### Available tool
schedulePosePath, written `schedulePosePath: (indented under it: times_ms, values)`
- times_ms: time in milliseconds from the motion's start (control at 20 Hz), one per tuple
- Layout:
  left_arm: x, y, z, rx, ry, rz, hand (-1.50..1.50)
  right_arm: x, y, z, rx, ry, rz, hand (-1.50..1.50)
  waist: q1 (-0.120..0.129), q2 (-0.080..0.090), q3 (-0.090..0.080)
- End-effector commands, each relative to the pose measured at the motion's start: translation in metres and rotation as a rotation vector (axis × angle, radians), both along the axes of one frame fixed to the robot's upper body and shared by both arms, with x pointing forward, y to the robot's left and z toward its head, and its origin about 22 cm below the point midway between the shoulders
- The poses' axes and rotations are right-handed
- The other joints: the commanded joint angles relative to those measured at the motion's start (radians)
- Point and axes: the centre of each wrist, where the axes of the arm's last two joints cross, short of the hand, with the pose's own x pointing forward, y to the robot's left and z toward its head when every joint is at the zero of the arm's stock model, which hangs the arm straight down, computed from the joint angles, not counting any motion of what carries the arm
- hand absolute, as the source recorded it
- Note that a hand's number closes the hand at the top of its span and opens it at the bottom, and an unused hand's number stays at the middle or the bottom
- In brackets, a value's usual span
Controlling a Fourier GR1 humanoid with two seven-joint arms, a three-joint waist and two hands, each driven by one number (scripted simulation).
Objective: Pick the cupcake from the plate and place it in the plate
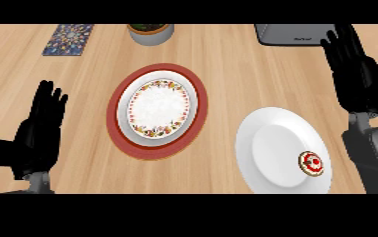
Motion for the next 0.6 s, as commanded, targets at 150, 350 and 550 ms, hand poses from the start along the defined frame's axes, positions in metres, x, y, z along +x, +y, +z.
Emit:
schedulePosePath:
  times_ms: [150,350,550]
  values:
    - [0.007,0.011,-0.004,0.149,0.087,-0.098,0.0,-0.011,-0.01,-0.008,-0.06,0.029,0.522,1.5,-0.007,0.026,0.014]
    - [0.003,0.005,-0.013,0.156,0.139,-0.152,0.0,-0.012,-0.029,0.067,-0.741,-0.152,0.539,1.5,-0.025,0.011,-0.003]
    - [0.021,0.019,-0.003,0.191,0.188,-0.199,0.0,-0.056,-0.117,-0.069,-0.183,-0.111,0.472,-1.5,-0.017,0.033,0.016]
